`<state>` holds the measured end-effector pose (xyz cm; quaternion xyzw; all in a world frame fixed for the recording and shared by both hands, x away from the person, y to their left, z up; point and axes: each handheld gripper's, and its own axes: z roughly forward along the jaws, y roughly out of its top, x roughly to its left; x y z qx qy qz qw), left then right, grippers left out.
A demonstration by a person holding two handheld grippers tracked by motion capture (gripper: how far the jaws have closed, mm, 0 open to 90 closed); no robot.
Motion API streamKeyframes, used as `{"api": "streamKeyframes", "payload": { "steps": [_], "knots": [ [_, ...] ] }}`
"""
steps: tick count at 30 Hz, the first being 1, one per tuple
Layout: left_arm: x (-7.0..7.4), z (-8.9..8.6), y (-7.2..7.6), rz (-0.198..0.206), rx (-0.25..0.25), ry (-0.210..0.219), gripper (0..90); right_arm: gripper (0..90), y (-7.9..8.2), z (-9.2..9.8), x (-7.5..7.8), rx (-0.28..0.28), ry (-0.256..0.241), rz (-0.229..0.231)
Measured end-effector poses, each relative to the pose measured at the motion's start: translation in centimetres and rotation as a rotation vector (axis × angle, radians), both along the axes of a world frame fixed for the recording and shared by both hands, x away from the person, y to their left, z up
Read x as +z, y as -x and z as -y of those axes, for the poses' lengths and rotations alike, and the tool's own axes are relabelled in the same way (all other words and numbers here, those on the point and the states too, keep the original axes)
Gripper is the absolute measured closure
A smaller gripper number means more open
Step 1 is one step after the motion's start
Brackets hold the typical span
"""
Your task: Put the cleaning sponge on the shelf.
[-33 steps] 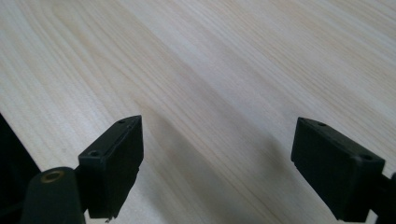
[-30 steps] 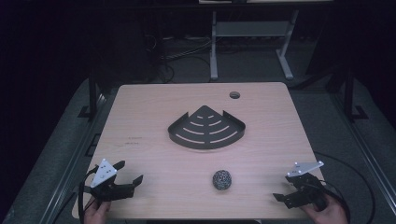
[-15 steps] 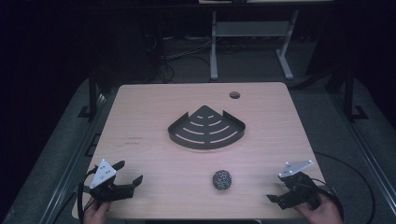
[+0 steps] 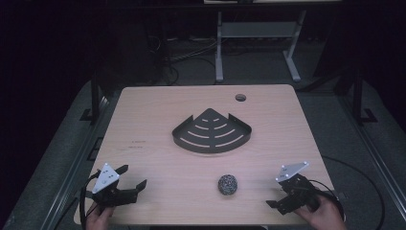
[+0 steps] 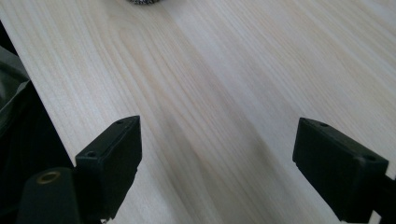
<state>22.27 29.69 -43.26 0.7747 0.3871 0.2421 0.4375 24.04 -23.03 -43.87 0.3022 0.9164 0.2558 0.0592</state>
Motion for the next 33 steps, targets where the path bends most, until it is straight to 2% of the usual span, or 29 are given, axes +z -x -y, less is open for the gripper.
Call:
{"api": "streamKeyframes", "payload": {
  "steps": [11,19,24,29,33],
  "knots": [
    [0.0,0.2,0.0,-0.001,-0.007,-0.002,13.3,14.7,-0.6,-1.5,0.5,0.059,0.004,-0.012],
    [0.1,0.2,0.1,0.004,-0.012,0.001,13.3,14.6,-1.0,-2.7,1.3,0.107,0.001,0.001],
    [0.0,0.2,0.0,-0.001,-0.014,0.001,13.3,14.6,-1.5,-4.0,1.8,0.154,0.005,0.009],
    [0.1,0.1,0.1,0.004,-0.01,0.003,13.3,14.6,-2.0,-5.0,2.0,0.179,-0.005,0.007],
    [0.2,0.1,0.1,0.004,-0.007,0.01,13.3,14.6,-2.3,-5.9,2.0,0.207,0.006,0.012]
  ]
}}
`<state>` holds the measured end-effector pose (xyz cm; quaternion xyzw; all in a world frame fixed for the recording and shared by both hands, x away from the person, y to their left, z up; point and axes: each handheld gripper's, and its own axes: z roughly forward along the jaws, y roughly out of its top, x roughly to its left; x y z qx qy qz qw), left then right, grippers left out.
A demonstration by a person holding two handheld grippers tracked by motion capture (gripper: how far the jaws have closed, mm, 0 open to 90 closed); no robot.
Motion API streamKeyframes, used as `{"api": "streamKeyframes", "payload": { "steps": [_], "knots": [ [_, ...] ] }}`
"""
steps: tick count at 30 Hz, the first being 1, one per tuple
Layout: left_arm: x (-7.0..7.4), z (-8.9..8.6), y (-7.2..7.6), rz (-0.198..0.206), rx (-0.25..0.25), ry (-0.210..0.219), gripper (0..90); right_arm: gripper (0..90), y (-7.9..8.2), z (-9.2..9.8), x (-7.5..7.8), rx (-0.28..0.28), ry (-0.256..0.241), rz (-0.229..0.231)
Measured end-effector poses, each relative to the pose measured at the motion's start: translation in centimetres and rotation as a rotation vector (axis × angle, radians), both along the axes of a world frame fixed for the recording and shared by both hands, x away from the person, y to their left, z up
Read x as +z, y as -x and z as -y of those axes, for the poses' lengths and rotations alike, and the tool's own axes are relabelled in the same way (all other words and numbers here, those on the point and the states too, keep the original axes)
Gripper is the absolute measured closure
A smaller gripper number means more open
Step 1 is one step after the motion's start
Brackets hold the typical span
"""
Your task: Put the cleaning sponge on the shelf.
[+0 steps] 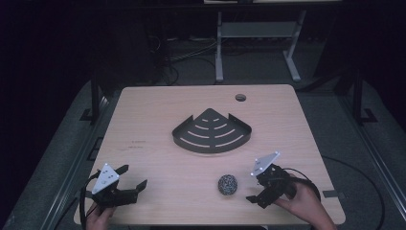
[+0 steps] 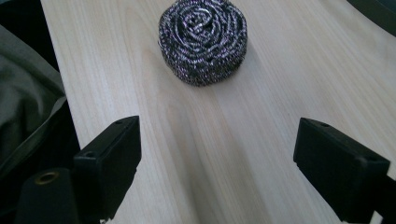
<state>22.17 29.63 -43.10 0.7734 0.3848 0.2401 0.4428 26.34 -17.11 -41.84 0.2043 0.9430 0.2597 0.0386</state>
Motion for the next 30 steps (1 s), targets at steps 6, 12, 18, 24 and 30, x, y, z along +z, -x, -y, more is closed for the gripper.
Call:
{"api": "streamKeyframes", "payload": {
  "steps": [6,12,18,24,30],
  "knots": [
    [0.0,-0.1,0.0,-0.001,0.008,0.002,13.3,14.6,-0.5,-1.0,-0.1,0.02,-0.002,-0.012],
    [0.0,-0.1,0.0,-0.003,0.002,0.001,13.2,14.6,-0.9,-1.7,-0.1,0.032,-0.007,-0.019],
    [0.0,0.0,0.0,-0.002,0.001,0.002,13.3,14.6,-1.3,-2.4,0.1,0.046,-0.011,-0.016],
    [0.0,0.0,0.0,-0.002,0.003,0.0,13.2,14.6,-1.6,-2.9,0.1,0.056,-0.013,-0.022],
    [0.0,-0.1,0.0,0.002,0.005,-0.002,13.3,15.0,-1.8,-3.3,-0.1,0.064,-0.011,-0.029]
  ]
}}
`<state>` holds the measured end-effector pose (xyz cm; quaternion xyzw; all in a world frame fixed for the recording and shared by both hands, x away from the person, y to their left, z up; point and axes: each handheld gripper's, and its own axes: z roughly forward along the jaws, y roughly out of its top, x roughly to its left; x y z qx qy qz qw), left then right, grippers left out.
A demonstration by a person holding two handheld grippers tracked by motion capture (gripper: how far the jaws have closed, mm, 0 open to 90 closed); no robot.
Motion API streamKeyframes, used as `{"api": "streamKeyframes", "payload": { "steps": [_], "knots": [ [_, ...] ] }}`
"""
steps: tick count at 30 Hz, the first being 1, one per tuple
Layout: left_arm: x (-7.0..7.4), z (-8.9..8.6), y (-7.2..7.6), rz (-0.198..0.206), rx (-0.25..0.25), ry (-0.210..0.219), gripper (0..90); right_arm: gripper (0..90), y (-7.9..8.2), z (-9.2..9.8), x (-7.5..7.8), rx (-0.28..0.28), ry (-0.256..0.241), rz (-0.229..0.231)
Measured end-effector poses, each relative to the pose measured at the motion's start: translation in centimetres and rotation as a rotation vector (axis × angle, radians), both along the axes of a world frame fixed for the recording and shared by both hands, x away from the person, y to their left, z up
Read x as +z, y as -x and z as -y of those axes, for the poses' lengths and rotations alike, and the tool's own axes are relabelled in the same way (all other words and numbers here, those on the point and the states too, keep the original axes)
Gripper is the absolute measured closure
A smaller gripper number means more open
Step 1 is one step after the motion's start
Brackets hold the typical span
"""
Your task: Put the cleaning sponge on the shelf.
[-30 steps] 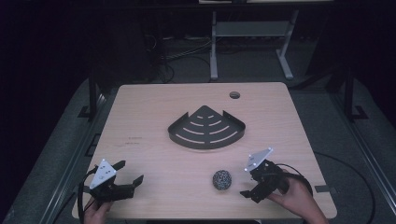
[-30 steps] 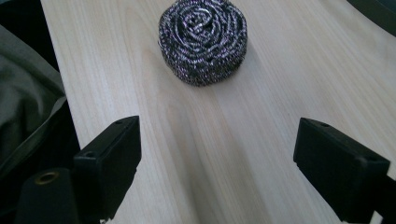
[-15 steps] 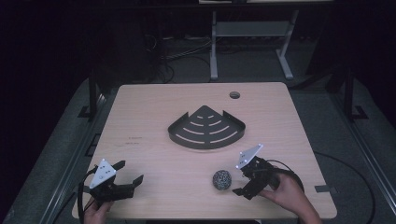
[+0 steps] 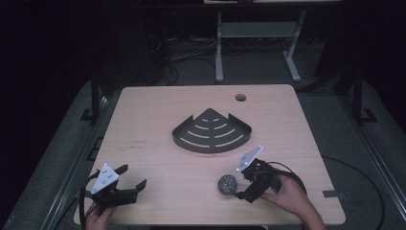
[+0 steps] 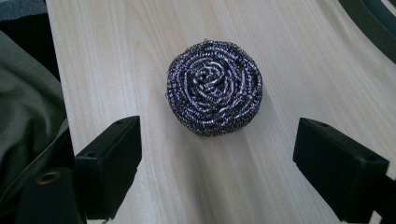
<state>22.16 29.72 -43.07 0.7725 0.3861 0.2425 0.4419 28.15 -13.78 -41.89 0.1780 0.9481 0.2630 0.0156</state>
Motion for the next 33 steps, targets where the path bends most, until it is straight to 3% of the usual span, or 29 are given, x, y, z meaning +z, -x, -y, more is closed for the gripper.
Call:
{"api": "streamKeyframes", "payload": {
  "steps": [12,21,33],
  "knots": [
    [0.0,0.0,0.0,-0.001,0.0,-0.001,13.3,15.0,-1.1,-1.5,0.1,0.043,0.025,-0.015],
    [0.1,0.1,0.1,0.001,-0.006,0.0,13.3,15.0,-2.0,-3.0,-1.1,0.069,0.053,-0.058],
    [0.1,0.0,0.1,0.003,-0.005,0.002,13.3,19.8,-2.4,-3.9,-2.1,0.091,0.081,-0.072]
  ]
}}
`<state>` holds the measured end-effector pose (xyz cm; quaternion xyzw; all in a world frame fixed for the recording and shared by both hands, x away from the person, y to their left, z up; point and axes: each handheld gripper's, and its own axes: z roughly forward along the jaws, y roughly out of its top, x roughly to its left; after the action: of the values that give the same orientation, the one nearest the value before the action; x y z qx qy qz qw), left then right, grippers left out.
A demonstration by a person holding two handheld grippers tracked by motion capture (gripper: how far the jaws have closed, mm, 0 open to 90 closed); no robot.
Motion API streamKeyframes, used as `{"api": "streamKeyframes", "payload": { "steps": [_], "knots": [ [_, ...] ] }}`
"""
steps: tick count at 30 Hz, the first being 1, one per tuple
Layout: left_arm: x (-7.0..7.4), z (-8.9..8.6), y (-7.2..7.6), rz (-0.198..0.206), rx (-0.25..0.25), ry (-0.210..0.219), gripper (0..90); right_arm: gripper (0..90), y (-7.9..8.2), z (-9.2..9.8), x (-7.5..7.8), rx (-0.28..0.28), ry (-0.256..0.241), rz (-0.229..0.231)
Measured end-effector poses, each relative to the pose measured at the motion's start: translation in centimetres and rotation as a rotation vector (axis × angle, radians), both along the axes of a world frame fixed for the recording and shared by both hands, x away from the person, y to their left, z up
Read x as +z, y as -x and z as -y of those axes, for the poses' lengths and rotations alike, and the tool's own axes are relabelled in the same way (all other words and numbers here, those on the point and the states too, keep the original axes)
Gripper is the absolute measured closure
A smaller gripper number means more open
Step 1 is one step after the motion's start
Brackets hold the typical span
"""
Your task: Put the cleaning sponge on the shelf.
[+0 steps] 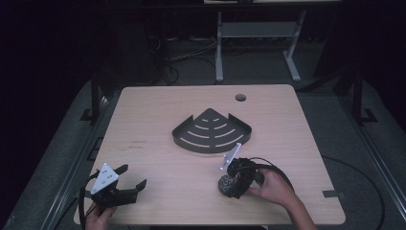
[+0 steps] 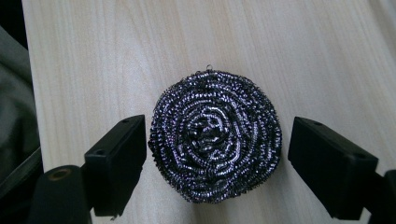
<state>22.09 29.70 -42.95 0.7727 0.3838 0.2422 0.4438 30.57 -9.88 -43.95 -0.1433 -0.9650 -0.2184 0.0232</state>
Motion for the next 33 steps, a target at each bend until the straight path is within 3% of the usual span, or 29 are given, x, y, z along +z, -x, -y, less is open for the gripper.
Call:
{"api": "streamKeyframes", "payload": {
  "steps": [19,24,33],
  "knots": [
    [0.1,-0.2,0.0,0.007,0.007,0.006,13.2,31.3,-0.2,-0.2,-0.2,0.032,-0.005,-0.002],
    [0.1,-0.1,0.0,0.005,0.007,0.005,13.2,31.8,-0.3,-0.2,0.2,0.033,-0.028,-0.001],
    [0.1,-0.2,0.0,0.004,0.007,0.006,13.3,31.8,-1.1,-0.3,1.6,0.041,-0.028,0.011]
  ]
}}
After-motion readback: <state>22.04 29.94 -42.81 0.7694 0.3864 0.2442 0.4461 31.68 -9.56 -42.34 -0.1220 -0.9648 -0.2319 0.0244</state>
